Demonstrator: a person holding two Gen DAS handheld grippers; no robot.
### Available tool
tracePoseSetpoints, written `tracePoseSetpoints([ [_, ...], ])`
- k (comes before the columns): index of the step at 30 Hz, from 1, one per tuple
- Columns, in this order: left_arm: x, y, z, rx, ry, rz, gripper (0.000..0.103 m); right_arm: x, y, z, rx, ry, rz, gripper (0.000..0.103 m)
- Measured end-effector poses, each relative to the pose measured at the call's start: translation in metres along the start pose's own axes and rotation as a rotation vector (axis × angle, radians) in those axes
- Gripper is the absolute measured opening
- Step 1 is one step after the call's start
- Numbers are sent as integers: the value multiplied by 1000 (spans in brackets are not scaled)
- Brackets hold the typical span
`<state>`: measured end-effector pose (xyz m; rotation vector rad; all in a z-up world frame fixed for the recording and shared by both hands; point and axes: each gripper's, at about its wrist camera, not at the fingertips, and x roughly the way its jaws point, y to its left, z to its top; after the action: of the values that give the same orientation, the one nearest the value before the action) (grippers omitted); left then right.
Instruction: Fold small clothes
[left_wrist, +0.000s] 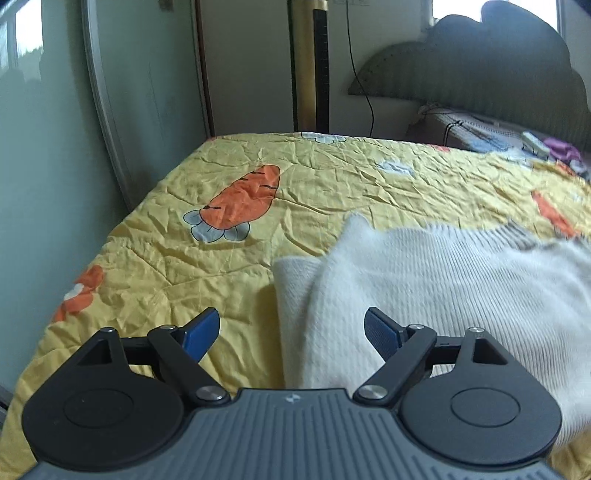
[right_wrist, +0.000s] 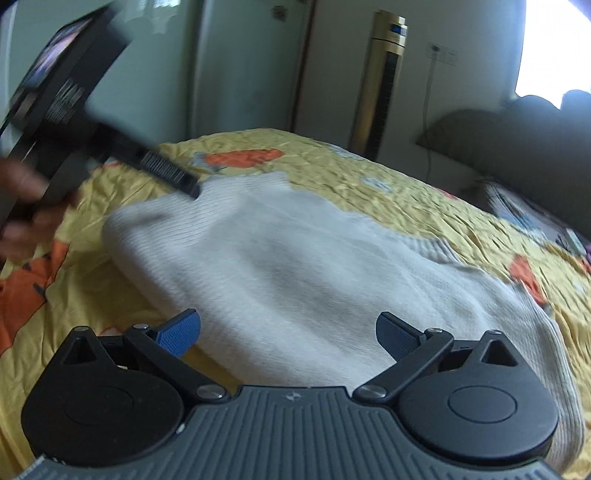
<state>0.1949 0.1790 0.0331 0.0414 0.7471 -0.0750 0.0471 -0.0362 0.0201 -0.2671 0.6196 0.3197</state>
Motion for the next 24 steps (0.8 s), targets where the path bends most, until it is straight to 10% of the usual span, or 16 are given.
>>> tracePoseSetpoints([
  [24,103,51,26,-266,240,-481,86,59,108,9,-376,-38,-186,100],
])
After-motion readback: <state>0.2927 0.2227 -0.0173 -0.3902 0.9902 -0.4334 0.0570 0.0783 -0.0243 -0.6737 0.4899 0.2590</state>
